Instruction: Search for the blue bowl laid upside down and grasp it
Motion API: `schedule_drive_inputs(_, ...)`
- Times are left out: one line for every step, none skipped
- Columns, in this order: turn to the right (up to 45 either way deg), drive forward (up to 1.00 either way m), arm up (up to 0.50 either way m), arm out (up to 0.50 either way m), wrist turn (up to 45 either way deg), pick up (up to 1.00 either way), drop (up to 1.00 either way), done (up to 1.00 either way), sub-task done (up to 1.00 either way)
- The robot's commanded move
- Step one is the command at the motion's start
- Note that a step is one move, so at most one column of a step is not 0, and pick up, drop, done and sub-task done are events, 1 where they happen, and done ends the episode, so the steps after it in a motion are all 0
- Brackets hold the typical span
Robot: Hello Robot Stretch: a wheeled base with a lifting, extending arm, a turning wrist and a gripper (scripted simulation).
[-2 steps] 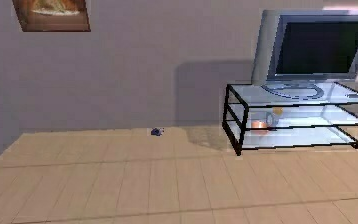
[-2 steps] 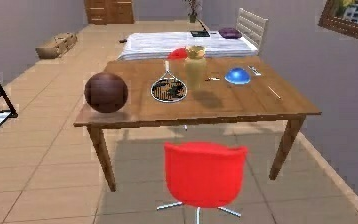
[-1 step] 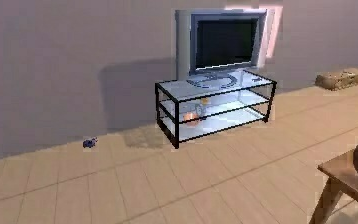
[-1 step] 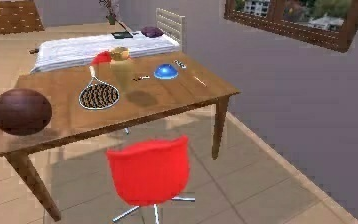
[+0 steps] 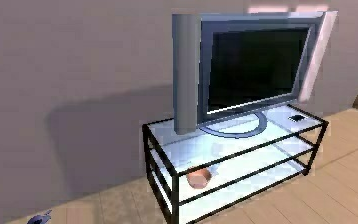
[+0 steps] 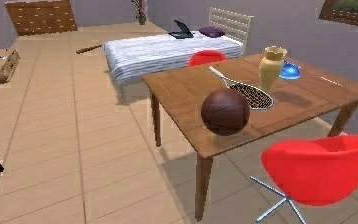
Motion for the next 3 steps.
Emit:
schedule_drive_inputs(0.0,0.3,0.0,0.0,0.0,0.0,0.0,0.0,0.0)
schedule_drive_inputs(45.0,0.0,0.0,0.0,0.0,0.0,0.0,0.0,0.0)
schedule_drive_inputs(21.0,0.0,0.0,0.0,0.0,0.0,0.0,0.0,0.0)
